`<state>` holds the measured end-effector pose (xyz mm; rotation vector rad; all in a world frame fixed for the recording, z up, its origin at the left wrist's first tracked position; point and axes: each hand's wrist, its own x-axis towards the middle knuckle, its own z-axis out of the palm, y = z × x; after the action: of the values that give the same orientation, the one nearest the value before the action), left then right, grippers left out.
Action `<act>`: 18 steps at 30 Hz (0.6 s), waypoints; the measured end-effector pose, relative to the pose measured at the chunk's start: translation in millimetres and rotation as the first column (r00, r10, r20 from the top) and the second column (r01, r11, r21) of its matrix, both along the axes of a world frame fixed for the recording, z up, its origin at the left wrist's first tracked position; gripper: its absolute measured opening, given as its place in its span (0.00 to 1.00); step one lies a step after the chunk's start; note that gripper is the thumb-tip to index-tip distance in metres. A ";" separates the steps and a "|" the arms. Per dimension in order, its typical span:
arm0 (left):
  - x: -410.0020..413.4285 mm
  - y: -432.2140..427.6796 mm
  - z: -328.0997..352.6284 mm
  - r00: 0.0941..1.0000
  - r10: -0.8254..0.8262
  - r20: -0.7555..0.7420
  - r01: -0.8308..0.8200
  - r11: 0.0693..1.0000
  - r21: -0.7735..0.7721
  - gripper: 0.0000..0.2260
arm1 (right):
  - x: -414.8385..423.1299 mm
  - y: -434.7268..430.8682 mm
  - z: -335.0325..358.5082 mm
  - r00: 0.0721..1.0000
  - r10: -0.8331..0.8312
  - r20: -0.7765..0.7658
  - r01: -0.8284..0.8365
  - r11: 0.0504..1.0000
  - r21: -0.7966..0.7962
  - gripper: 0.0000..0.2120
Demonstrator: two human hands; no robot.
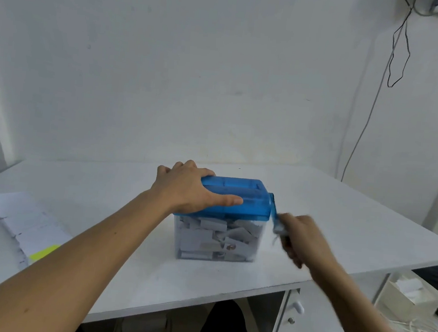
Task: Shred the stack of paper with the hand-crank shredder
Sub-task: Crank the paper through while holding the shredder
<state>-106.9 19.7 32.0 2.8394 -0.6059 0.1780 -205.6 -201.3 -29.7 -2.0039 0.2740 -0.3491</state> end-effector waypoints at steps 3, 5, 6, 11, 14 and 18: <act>1.0 1.2 0.0 1.000 0.006 -0.030 -0.006 1.000 -0.019 0.52 | -12.3 -2.1 41.5 0.990 0.128 0.065 -0.137 0.974 0.183 0.23; 1.2 2.0 -2.0 0.999 -0.016 -0.029 0.015 0.999 -0.030 0.52 | -2.0 -7.6 56.8 0.967 0.214 0.139 -0.251 0.898 0.361 0.18; 0.8 2.4 -2.2 0.999 -0.016 -0.034 0.015 0.999 -0.038 0.52 | 7.4 -9.8 60.5 0.962 0.220 0.161 -0.266 0.885 0.382 0.17; 1.1 1.3 0.1 0.999 -0.011 -0.052 0.008 0.999 -0.053 0.53 | 62.2 -12.1 60.2 0.990 0.075 0.122 -0.107 0.952 0.286 0.20; 2.7 2.9 -1.4 0.998 -0.028 -0.058 0.025 0.998 -0.055 0.53 | 92.7 -18.6 42.8 0.998 0.037 -0.044 -0.028 0.981 0.194 0.21; 2.9 1.1 -1.5 0.998 -0.028 -0.051 0.025 0.998 -0.062 0.52 | 101.0 -27.0 8.4 0.958 0.067 -0.279 -0.033 0.992 0.124 0.08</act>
<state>-104.0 20.8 30.5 2.7663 -0.6156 0.1167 -104.6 -228.3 -21.3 -1.9365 0.4127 -0.0113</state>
